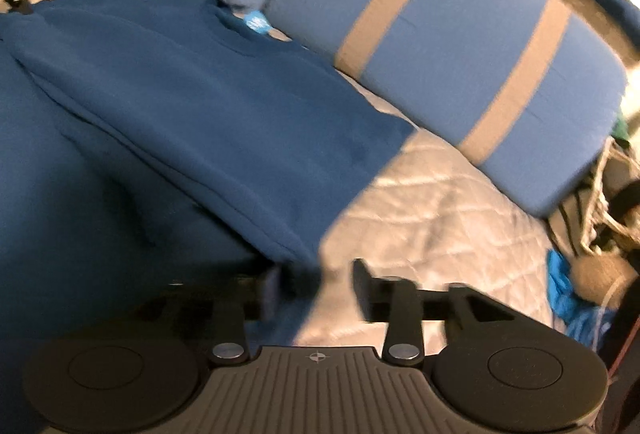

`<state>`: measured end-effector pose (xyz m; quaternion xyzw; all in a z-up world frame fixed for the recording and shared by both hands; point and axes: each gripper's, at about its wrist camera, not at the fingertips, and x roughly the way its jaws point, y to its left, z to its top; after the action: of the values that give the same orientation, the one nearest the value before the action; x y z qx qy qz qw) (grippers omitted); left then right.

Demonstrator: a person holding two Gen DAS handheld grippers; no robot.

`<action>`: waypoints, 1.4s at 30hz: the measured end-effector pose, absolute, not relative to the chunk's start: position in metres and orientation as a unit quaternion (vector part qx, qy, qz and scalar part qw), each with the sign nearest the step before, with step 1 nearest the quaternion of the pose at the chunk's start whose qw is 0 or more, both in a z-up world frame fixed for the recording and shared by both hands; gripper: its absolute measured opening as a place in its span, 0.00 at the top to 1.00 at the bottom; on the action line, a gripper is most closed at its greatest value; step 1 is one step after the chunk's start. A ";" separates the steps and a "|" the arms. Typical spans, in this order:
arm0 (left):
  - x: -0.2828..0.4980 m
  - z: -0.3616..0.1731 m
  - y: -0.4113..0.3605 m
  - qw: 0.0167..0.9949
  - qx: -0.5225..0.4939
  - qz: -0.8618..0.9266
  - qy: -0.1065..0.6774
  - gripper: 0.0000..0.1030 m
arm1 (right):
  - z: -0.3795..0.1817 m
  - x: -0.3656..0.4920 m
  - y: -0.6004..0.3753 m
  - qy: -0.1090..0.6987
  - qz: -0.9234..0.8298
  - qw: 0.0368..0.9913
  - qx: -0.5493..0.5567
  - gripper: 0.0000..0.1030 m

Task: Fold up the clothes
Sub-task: 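Lay the folded side flat and open the left tool, then move both open tools to the hem end of the folded sweatshirt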

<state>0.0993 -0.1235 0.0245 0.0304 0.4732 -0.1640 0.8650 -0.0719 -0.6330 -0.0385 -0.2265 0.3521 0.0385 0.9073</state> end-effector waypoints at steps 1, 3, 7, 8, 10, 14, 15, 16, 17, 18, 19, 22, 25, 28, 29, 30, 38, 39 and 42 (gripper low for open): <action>0.097 0.026 -0.123 0.866 0.032 -0.166 0.471 0.84 | -0.038 -0.076 -0.637 0.350 0.040 0.908 -0.228 0.39; 0.092 0.030 -0.122 0.870 0.034 -0.169 0.463 0.77 | -0.037 -0.084 -0.641 0.343 0.049 0.907 -0.239 0.23; 0.078 0.042 -0.124 0.891 0.049 -0.151 0.425 0.63 | -0.030 -0.098 -0.646 0.324 0.072 0.911 -0.245 0.20; 0.074 0.044 -0.124 0.897 0.051 -0.144 0.415 0.55 | -0.025 -0.099 -0.646 0.313 0.076 0.917 -0.236 0.19; 0.068 0.050 -0.123 0.907 0.049 -0.139 0.395 0.47 | -0.016 -0.100 -0.645 0.292 0.081 0.928 -0.216 0.15; 0.058 0.062 -0.116 0.920 0.034 -0.128 0.370 0.42 | -0.005 -0.084 -0.643 0.267 0.053 0.948 -0.167 0.10; 0.054 0.065 -0.114 0.922 0.031 -0.127 0.363 0.42 | -0.007 -0.079 -0.641 0.267 0.044 0.949 -0.163 0.09; 0.051 0.068 -0.112 0.925 0.029 -0.126 0.358 0.40 | -0.010 -0.074 -0.639 0.271 0.037 0.948 -0.163 0.08; 0.047 0.071 -0.110 0.927 0.029 -0.127 0.353 0.39 | -0.014 -0.068 -0.638 0.278 0.031 0.946 -0.165 0.05; 0.042 0.074 -0.107 0.928 0.029 -0.127 0.349 0.37 | -0.022 -0.060 -0.638 0.293 0.026 0.941 -0.169 0.00; 0.038 0.076 -0.104 0.929 0.030 -0.128 0.345 0.35 | -0.030 -0.054 -0.639 0.307 0.023 0.936 -0.171 0.00; 0.022 0.083 -0.095 0.932 0.031 -0.126 0.340 0.33 | -0.049 -0.045 -0.646 0.340 0.021 0.926 -0.161 0.00; 0.006 0.088 -0.088 0.933 0.028 -0.124 0.336 0.27 | -0.047 -0.044 -0.655 0.343 0.008 0.930 -0.131 0.00; -0.010 0.092 -0.079 0.934 0.020 -0.124 0.334 0.27 | -0.038 -0.052 -0.654 0.326 -0.014 0.934 -0.145 0.00; -0.014 0.092 -0.076 0.934 0.016 -0.126 0.335 0.27 | -0.033 -0.056 -0.654 0.319 -0.017 0.936 -0.145 0.00; -0.018 0.093 -0.073 0.933 0.011 -0.127 0.336 0.27 | -0.028 -0.061 -0.656 0.313 -0.019 0.939 -0.138 0.00; -0.054 0.102 -0.055 0.935 0.005 -0.140 0.326 0.27 | 0.023 -0.112 -0.676 0.270 -0.021 0.960 -0.075 0.00; -0.059 0.103 -0.053 0.935 0.004 -0.141 0.325 0.27 | 0.028 -0.119 -0.678 0.267 -0.021 0.961 -0.069 0.00; -0.070 0.103 -0.046 0.937 -0.003 -0.138 0.320 0.27 | 0.045 -0.139 -0.687 0.261 -0.019 0.964 -0.041 0.00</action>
<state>-0.0701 -0.0459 0.1034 -0.0034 0.3200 -0.1380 0.9373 -0.1392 -0.6871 0.0445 -0.0407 0.2610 -0.0192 0.9643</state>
